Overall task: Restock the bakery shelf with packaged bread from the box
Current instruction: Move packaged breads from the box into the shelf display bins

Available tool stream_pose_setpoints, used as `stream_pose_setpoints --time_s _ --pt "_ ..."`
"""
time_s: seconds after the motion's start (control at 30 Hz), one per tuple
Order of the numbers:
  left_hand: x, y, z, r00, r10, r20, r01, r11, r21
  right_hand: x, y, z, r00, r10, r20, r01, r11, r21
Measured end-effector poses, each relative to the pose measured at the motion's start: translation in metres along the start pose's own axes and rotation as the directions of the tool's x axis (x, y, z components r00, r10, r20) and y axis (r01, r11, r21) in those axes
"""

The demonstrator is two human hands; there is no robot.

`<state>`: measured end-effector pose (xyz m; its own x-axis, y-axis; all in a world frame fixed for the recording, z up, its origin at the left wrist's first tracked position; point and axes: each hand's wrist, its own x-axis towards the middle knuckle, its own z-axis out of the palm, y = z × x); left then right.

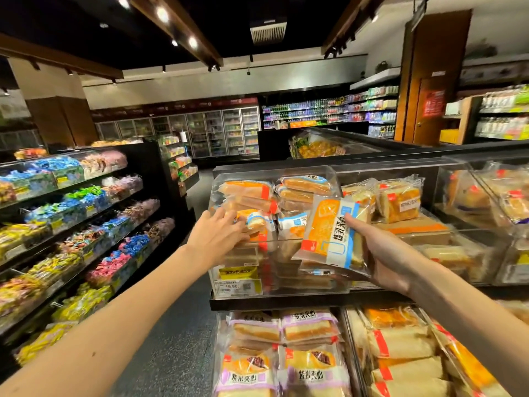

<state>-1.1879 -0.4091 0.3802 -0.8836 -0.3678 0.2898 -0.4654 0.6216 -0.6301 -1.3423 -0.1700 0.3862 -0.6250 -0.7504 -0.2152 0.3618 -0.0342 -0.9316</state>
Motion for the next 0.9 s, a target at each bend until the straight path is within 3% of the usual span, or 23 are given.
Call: stream_pose_setpoints --time_s 0.13,0.23,0.37,0.43,0.5,0.53,0.57,0.6,0.63,0.67,0.7,0.73,0.77,0.9 --pt "-0.001 0.001 0.012 0.999 -0.034 0.029 0.039 0.980 -0.193 -0.002 0.000 0.000 1.000 -0.008 0.011 0.008 1.000 -0.029" --pt "-0.004 0.013 0.027 0.990 -0.072 -0.125 0.042 0.973 -0.227 -0.002 -0.001 -0.002 1.000 -0.008 0.023 0.010 0.998 -0.064" --pt "-0.006 0.014 0.028 0.967 -0.115 -0.226 0.050 0.960 -0.275 -0.001 -0.003 -0.002 0.999 -0.010 0.042 0.012 0.999 -0.039" --pt "-0.009 0.019 0.017 0.925 -0.108 -0.363 -0.018 0.945 -0.327 0.000 -0.004 -0.001 0.997 -0.019 0.070 0.021 0.999 -0.028" --pt "-0.014 0.031 0.005 0.859 -0.168 -0.483 -0.110 0.862 -0.495 -0.001 -0.004 0.002 0.993 -0.030 0.110 0.033 0.999 -0.029" --pt "-0.018 0.038 -0.005 0.843 -0.249 -0.476 -0.132 0.763 -0.633 -0.001 -0.004 0.005 0.991 -0.029 0.131 0.033 0.999 -0.028" --pt "-0.021 0.046 -0.017 0.859 -0.330 -0.391 -0.132 0.596 -0.792 -0.001 -0.004 0.008 0.987 -0.029 0.155 0.033 0.999 -0.024" --pt "-0.024 0.053 -0.030 0.907 -0.355 -0.226 -0.099 0.342 -0.934 -0.002 -0.004 0.012 0.983 -0.028 0.180 0.033 0.999 -0.023" --pt "-0.026 0.058 -0.045 0.955 -0.295 -0.032 -0.033 0.001 -0.999 -0.001 -0.004 0.015 0.979 -0.029 0.203 0.034 0.999 -0.023" --pt "-0.025 0.061 -0.056 0.977 -0.170 0.131 0.069 -0.332 -0.941 0.000 -0.004 0.018 0.973 -0.033 0.228 0.040 0.999 -0.024" --pt "-0.024 0.062 -0.064 0.971 -0.049 0.233 0.167 -0.558 -0.813 0.003 -0.005 0.019 0.969 -0.043 0.243 0.051 0.998 -0.027" --pt "-0.024 0.063 -0.068 0.962 0.016 0.274 0.213 -0.672 -0.709 0.004 -0.008 0.021 0.965 -0.054 0.255 0.067 0.997 -0.041" --pt "-0.024 0.063 -0.068 0.957 0.025 0.287 0.218 -0.715 -0.664 0.006 -0.011 0.020 0.963 -0.065 0.261 0.085 0.994 -0.068" --pt "-0.024 0.062 -0.060 0.944 -0.045 0.326 0.186 -0.742 -0.644 0.013 -0.021 0.018 0.955 -0.052 0.292 0.126 0.963 -0.239"
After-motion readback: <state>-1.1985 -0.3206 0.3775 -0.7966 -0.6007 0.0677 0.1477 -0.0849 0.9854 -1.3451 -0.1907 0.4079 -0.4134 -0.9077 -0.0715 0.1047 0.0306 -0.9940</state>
